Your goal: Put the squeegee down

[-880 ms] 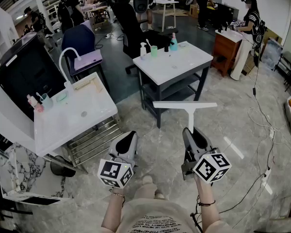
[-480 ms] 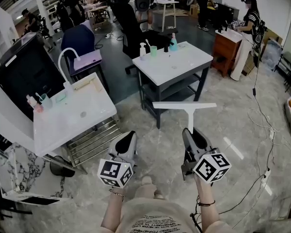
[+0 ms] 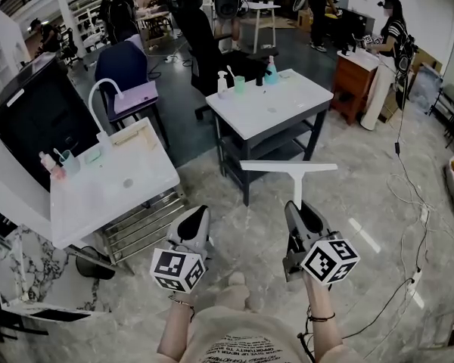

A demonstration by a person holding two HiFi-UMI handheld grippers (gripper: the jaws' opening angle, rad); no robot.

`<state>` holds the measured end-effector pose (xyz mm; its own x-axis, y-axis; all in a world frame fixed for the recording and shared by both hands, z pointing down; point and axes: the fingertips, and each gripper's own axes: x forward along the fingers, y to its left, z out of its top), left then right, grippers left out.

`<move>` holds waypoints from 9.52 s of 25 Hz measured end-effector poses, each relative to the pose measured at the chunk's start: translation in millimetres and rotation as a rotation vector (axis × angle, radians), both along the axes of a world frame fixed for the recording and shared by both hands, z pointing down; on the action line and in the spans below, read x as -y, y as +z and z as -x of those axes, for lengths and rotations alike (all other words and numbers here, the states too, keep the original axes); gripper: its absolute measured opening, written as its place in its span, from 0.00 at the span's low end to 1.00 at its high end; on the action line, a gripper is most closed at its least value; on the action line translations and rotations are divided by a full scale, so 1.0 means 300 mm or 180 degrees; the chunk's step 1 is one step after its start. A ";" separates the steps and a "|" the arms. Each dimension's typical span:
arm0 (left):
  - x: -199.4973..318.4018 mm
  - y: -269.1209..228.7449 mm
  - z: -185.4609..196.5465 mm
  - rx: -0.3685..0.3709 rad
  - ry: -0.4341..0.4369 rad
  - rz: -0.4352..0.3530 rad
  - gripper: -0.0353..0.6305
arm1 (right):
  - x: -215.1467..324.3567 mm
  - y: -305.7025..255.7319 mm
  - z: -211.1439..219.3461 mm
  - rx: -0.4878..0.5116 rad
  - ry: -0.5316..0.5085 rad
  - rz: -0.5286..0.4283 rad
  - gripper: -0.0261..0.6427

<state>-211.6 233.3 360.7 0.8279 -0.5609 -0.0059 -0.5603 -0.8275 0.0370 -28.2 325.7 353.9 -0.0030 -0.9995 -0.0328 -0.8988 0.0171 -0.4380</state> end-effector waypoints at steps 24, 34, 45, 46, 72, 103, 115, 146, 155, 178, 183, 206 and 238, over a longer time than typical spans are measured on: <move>0.456 0.105 -0.299 -0.0064 0.0103 0.0317 0.09 | 0.467 0.098 -0.255 0.0124 -0.0096 0.0210 0.18; 0.785 0.136 -0.431 -0.0017 0.0076 0.0421 0.09 | 0.798 0.130 -0.380 0.0174 -0.0162 0.0330 0.18; 0.957 0.158 -0.483 0.0008 0.0072 0.0443 0.09 | 0.981 0.167 -0.438 0.0314 -0.0162 0.0358 0.18; 0.965 0.159 -0.481 0.0004 0.0064 0.0440 0.09 | 0.991 0.168 -0.437 0.0313 -0.0169 0.0354 0.18; 1.216 0.174 -0.547 -0.0014 -0.0237 0.0452 0.09 | 1.325 0.169 -0.507 0.0273 -0.0511 0.0318 0.18; 1.674 0.382 -0.733 0.0068 -0.1412 0.1090 0.09 | 2.012 0.402 -0.588 0.0105 -0.1874 0.1107 0.18; 1.741 0.485 -0.763 0.0033 -0.1677 0.1305 0.09 | 2.094 0.556 -0.575 -0.0011 -0.2153 0.1469 0.18; 1.745 0.655 -0.788 0.0111 -0.1689 0.1834 0.09 | 2.093 0.754 -0.534 -0.0251 -0.2150 0.2114 0.18; 1.761 0.663 -0.789 0.0183 -0.1560 0.1856 0.09 | 2.091 0.767 -0.534 -0.0388 -0.2070 0.2165 0.18; 1.765 0.651 -0.790 0.0201 -0.1248 0.1847 0.09 | 2.099 0.766 -0.535 -0.0687 -0.1762 0.2205 0.27; 1.767 0.601 -0.814 0.0157 -0.1098 0.1712 0.09 | 2.106 0.710 -0.547 -0.0540 -0.1681 0.2009 0.27; 1.766 0.284 -0.811 0.0069 -0.0754 0.0796 0.09 | 2.119 0.350 -0.589 -0.0656 -0.1648 0.0927 0.07; 1.767 0.179 -0.653 -0.0055 -0.1329 0.0446 0.09 | 2.093 0.191 -0.746 -0.0492 -0.1275 0.0304 0.05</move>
